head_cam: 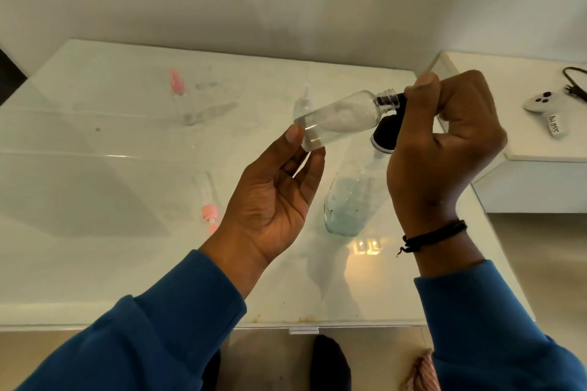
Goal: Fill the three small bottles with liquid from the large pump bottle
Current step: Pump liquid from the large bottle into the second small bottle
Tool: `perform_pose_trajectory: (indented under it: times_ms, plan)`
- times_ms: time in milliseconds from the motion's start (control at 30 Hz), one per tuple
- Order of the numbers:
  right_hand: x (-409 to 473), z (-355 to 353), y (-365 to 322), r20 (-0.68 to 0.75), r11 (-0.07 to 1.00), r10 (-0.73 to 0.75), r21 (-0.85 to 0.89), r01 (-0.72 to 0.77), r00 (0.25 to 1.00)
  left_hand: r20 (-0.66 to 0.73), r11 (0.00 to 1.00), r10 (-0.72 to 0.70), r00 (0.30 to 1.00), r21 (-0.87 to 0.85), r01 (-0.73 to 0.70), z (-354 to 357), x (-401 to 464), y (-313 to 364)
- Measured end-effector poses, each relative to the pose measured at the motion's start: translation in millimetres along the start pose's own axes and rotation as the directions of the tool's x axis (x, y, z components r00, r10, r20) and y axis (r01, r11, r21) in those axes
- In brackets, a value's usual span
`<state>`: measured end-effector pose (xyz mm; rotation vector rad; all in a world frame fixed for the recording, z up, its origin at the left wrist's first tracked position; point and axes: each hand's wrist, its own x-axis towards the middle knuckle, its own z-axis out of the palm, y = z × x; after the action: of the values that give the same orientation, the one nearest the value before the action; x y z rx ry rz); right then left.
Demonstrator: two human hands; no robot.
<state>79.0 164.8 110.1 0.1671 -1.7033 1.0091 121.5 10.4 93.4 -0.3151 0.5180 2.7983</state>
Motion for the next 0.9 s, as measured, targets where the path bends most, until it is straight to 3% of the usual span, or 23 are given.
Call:
perform_pose_trajectory:
  times_ms: [400,900]
  plan:
    - [5.4,1.7,-1.9,-0.017,1.000,0.000,0.027,0.000,1.000,-0.039,0.996,0.007,0.999,0.092,-0.003,4.6,-1.9,-2.2]
    - [-3.2,2.8,-2.4,-0.016,1.000,0.017,0.018,-0.017,1.000,-0.049,0.999,0.007,0.999,0.037,-0.006,6.2,-0.8,-0.2]
